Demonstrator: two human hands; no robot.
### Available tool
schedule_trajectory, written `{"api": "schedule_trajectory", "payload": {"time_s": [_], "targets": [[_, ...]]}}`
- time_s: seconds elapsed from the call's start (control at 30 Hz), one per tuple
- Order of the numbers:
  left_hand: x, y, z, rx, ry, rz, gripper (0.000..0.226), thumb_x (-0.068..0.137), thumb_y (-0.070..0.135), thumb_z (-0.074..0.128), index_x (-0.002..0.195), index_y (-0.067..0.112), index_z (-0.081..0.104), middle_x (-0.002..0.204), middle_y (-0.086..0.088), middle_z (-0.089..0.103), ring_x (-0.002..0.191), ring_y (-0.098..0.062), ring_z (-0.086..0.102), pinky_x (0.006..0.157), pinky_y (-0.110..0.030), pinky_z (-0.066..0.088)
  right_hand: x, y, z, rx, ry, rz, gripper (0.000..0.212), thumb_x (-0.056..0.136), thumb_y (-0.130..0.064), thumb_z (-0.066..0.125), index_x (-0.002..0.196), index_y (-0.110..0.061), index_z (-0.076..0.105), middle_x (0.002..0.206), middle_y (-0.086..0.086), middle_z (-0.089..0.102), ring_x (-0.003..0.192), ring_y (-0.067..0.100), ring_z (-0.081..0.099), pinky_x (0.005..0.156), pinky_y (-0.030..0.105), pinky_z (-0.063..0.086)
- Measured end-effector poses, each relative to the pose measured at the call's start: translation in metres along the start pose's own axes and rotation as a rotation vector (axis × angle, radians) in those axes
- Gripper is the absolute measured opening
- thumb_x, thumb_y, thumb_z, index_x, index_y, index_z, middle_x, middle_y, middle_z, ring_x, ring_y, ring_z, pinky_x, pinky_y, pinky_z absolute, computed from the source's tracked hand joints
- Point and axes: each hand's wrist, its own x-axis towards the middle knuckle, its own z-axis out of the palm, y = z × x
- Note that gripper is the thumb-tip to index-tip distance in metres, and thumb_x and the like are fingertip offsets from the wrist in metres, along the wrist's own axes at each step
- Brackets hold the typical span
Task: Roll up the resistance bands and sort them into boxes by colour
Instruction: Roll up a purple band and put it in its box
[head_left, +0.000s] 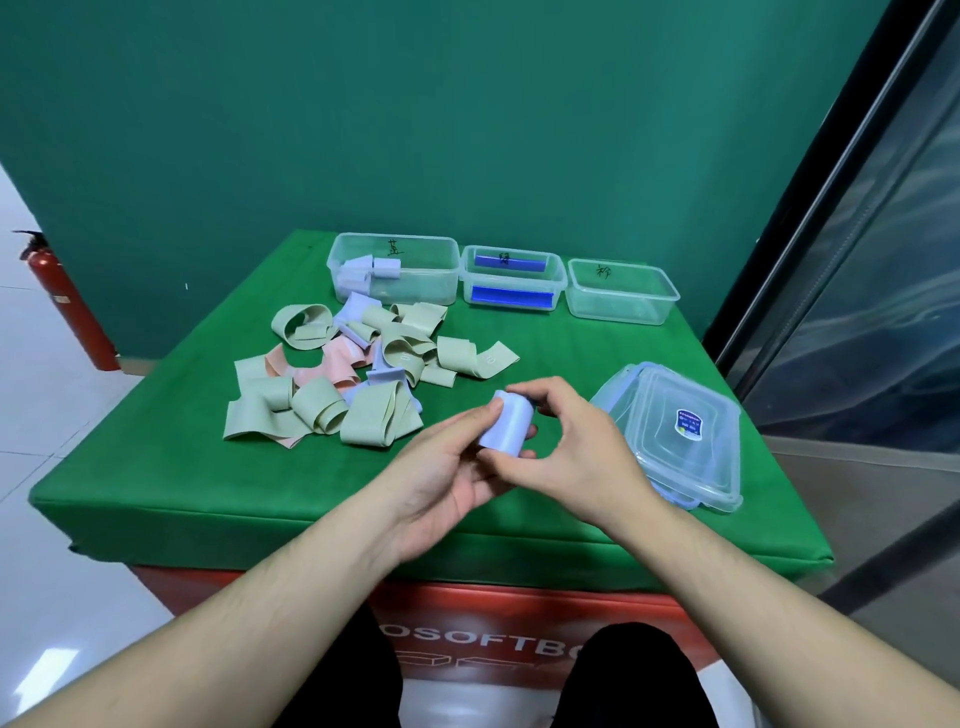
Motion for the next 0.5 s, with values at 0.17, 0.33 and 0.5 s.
{"api": "schedule_trajectory", "payload": {"time_s": [0.17,0.33,0.5], "targets": [[0.004,0.012,0.007,-0.057,0.039,-0.035,0.033,0.097,0.026,0.055,0.123,0.006,0.061,0.107,-0.019,0.072,0.091,-0.02,0.071,0.08,-0.034,0.06,0.018,-0.008,0.001,-0.01,0.032,0.041,0.053,0.06,-0.058,0.075,0.105,-0.038,0.055,0.104,-0.022,0.066,0.105,-0.005,0.059,0.092,0.028,0.049],[0.014,0.027,0.007,-0.078,0.092,-0.061,0.031,0.097,0.026,0.056,0.119,0.006,0.062,0.097,-0.015,0.073,0.083,-0.019,0.071,0.073,-0.033,0.061,0.034,-0.012,0.004,-0.036,0.078,0.036,0.047,0.063,-0.054,0.079,0.1,-0.039,0.054,0.102,-0.02,0.067,0.103,-0.003,0.061,0.089,0.023,0.049],[0.032,0.039,-0.001,-0.085,0.163,-0.046,0.041,0.096,0.021,0.058,0.134,0.004,0.053,0.092,-0.017,0.072,0.079,-0.018,0.071,0.068,-0.032,0.061,0.057,-0.01,0.008,-0.034,-0.04,0.06,0.064,0.068,-0.051,0.079,0.122,-0.046,0.044,0.11,-0.023,0.063,0.101,0.001,0.06,0.087,0.022,0.047]]}}
